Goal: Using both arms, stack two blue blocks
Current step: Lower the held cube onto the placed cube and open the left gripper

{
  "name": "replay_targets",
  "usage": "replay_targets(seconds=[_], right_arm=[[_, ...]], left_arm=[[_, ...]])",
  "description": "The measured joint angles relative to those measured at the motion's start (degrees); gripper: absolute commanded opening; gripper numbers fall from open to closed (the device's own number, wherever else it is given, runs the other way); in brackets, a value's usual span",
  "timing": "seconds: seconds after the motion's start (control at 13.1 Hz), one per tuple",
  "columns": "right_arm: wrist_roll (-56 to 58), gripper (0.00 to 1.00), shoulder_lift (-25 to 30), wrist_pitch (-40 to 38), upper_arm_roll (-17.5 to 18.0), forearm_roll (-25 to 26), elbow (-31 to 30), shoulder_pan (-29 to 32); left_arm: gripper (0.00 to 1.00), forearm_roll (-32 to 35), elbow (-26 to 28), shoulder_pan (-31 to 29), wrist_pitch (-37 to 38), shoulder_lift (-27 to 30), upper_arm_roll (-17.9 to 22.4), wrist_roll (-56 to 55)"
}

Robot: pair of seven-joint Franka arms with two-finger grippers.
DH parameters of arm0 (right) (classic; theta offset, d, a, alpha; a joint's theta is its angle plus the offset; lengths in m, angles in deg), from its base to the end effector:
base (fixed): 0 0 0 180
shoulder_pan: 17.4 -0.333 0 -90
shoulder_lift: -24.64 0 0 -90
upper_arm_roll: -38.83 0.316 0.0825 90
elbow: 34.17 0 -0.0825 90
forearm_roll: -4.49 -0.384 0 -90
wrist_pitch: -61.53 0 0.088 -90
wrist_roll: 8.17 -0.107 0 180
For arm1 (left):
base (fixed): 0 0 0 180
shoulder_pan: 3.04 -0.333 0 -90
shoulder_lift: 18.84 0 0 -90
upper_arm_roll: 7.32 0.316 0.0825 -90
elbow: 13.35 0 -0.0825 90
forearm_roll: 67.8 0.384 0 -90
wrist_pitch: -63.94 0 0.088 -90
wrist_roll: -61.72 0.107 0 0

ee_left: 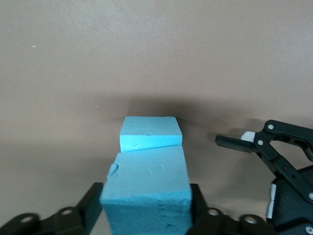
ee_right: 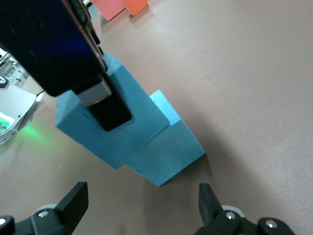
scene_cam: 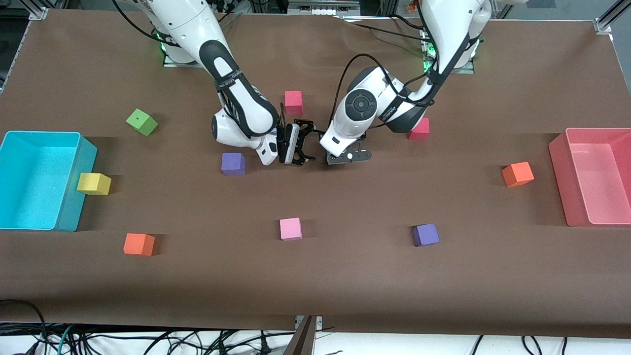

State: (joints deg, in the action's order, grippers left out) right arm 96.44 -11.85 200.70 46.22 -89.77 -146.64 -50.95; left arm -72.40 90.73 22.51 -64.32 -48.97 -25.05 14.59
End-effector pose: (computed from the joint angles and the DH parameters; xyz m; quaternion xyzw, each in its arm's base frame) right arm 0.4476 0.3930 0.1362 -0.7649 -0.4471 -0.1790 0.4278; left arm 0.4743 -0.4315 0.2554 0.9904 0.0759 -0.1055 0.0467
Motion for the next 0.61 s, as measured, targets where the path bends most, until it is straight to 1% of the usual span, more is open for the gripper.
replay_targets(seconds=[0.38,0.61], right_arm=[[0.1,1.00,0.0,0.0,0.0,0.2,0.0,0.0],[0.3,1.00,0.3,-0.6,-0.3,0.9,0.0,0.4]], left_arm=[[1.00,0.0,-1.2,-0.3,0.5,1.0,1.4,0.0],[1.00,0.0,-1.6,-3.1,4.8,4.8,2.0,0.0]])
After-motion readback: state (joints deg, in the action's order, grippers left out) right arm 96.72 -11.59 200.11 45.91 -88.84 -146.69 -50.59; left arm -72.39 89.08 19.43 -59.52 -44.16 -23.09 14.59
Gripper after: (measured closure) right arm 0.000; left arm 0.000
